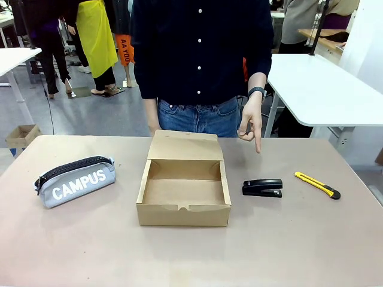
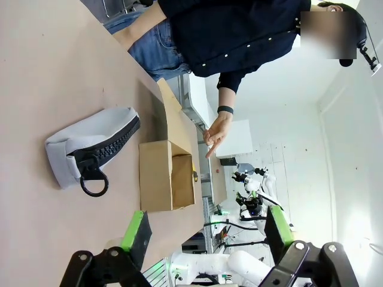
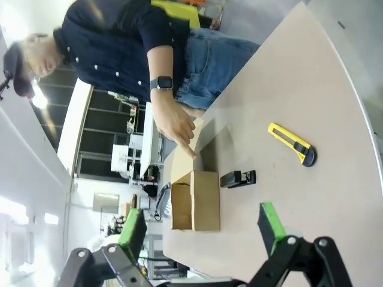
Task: Pack the items into the box.
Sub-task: Pick up the item specified by the human and place it in the Mailer Box.
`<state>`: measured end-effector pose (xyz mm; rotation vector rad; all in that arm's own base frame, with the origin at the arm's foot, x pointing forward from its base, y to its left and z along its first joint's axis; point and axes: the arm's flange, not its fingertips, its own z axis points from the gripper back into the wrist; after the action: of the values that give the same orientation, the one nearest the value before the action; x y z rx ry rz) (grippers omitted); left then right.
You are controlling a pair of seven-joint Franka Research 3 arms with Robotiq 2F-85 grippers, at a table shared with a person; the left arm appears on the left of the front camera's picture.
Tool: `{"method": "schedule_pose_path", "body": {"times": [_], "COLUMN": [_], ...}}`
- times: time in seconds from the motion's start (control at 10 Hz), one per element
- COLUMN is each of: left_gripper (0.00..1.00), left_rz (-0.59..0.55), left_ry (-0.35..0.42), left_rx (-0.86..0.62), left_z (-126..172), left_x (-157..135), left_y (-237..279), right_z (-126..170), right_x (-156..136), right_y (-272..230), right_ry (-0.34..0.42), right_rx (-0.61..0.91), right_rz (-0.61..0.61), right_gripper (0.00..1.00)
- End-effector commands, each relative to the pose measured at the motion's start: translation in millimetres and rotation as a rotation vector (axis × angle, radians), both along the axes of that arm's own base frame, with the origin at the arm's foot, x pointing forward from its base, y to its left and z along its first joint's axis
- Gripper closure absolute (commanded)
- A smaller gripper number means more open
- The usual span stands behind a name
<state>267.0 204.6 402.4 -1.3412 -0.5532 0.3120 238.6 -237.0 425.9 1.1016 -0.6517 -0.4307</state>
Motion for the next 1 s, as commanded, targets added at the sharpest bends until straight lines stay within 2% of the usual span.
{"method": "schedule_pose_path", "body": {"times": [0.0,0.2,0.3,0.4,0.7,0.9], "left_gripper": [0.00,0.00,0.00,0.00,0.00,0.00], "left_rz": [0.003,0.003,0.003,0.003,0.003,0.003], "left_ry": [-0.032,-0.032,-0.032,-0.032,-0.032,-0.032], "left_rx": [-0.009,-0.009,-0.009,-0.009,-0.009,-0.009], "left_z": [0.2,0.2,0.2,0.2,0.2,0.2], "left_x": [0.9,0.9,0.9,0.9,0.9,0.9], "left_y": [0.3,0.3,0.3,0.3,0.3,0.3], "right_z": [25.6,35.1,27.2,18.8,-6.4,-30.7], "right_x": [26.9,66.5,77.6,80.3,59.5,48.0], "right_y": [39.2,119.8,165.7,200.4,299.3,345.8], "right_ry": [-0.045,-0.069,-0.098,-0.149,-0.381,-0.397], "right_rx": [-0.192,-0.469,-0.661,-0.783,-0.907,-1.111], "right_rz": [0.200,0.542,0.785,1.022,1.614,1.732], "right_gripper": [0.00,0.00,0.00,0.00,0.00,0.00]}}
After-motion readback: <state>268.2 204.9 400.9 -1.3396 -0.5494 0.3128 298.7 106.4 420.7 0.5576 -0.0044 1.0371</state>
